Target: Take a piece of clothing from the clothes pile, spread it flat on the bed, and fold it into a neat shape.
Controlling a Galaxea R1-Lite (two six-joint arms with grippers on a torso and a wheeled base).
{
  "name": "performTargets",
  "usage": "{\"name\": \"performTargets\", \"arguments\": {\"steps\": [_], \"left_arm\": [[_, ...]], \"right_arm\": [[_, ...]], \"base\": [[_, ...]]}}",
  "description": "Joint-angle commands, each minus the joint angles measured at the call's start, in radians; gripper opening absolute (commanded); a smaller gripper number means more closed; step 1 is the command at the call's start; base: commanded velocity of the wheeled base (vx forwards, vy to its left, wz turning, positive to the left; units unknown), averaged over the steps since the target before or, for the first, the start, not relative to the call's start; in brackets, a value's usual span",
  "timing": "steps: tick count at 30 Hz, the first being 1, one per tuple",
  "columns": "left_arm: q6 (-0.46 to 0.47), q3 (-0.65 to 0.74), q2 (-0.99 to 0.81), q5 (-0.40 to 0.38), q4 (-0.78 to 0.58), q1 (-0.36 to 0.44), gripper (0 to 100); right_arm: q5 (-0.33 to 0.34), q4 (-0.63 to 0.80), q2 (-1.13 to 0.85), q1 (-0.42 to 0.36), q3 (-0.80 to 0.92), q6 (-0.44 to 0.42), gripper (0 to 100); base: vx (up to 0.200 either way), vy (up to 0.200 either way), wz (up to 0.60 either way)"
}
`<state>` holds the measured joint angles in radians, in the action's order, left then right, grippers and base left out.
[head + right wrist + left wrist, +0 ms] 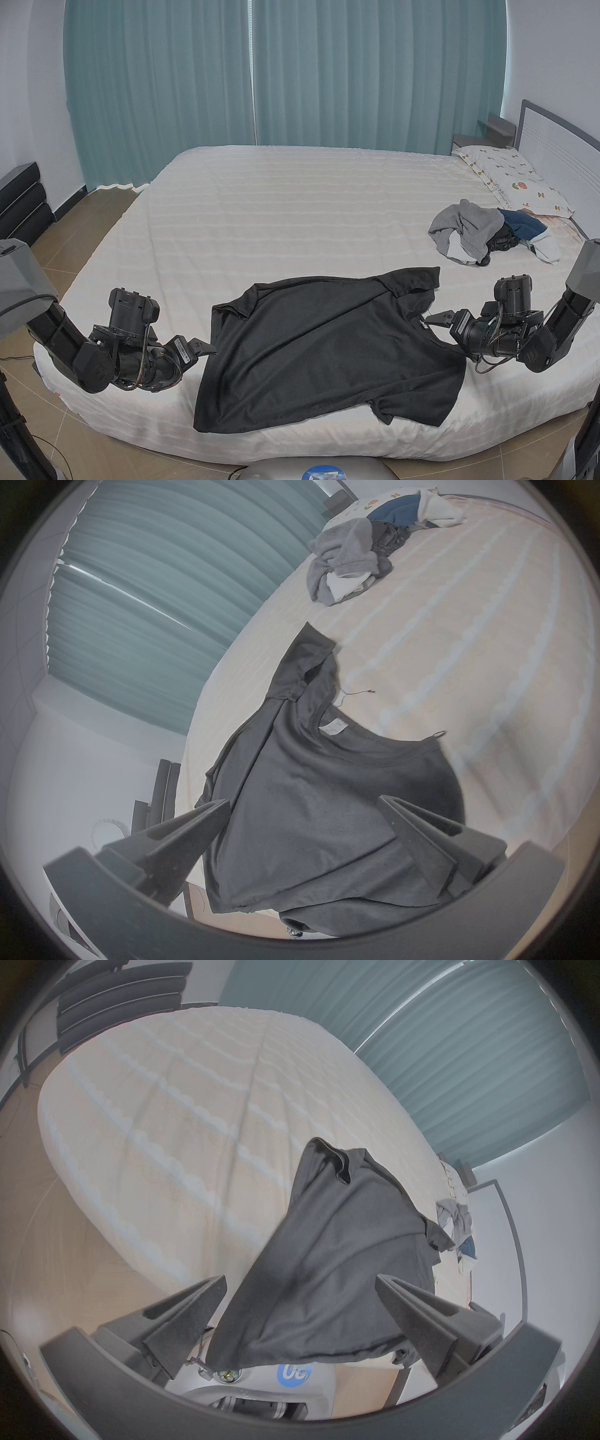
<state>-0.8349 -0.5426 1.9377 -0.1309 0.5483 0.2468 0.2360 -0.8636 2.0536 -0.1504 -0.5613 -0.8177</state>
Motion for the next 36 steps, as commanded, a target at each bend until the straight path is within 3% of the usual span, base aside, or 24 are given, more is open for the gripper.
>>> {"name": "performTargets", "arguments": {"steps": [1,4,12,16,23,26,36], "left_arm": [[-0.026,-0.008,0.037,0.000,0.030,0.002,100],[-0.039,-0.013,0.041,-0.001,0.058,0.002,100],[-0.044,-0.022,0.058,-0.004,0.068,0.016,100],[-0.102,-0.051,0.064,-0.010,0.085,0.017,100],[-0.142,-0.080,0.069,-0.010,0.121,0.017,100],[-0.144,-0.134,0.076,-0.007,0.128,0.025,100],[-0.138,-0.393,0.276,0.007,0.124,0.081,100]], "right_arm": [[0.000,0.000,0.010,-0.009,0.001,0.000,100],[0.000,0.000,0.017,-0.012,-0.005,0.000,100],[-0.001,-0.021,0.036,-0.038,-0.003,-0.005,100],[-0.001,-0.066,0.071,-0.052,0.000,-0.014,100],[-0.001,-0.183,0.100,-0.084,0.008,-0.147,100],[-0.001,-0.256,0.135,-0.106,0.024,-0.213,100],[0.000,-0.388,0.201,-0.103,0.050,-0.233,100]], "base": [[0.000,0.000,0.00],[0.000,0.000,0.00],[0.200,0.000,0.00],[0.050,0.000,0.00],[0.000,0.000,0.00],[0.000,0.000,0.00],[0.000,0.000,0.00]]}}
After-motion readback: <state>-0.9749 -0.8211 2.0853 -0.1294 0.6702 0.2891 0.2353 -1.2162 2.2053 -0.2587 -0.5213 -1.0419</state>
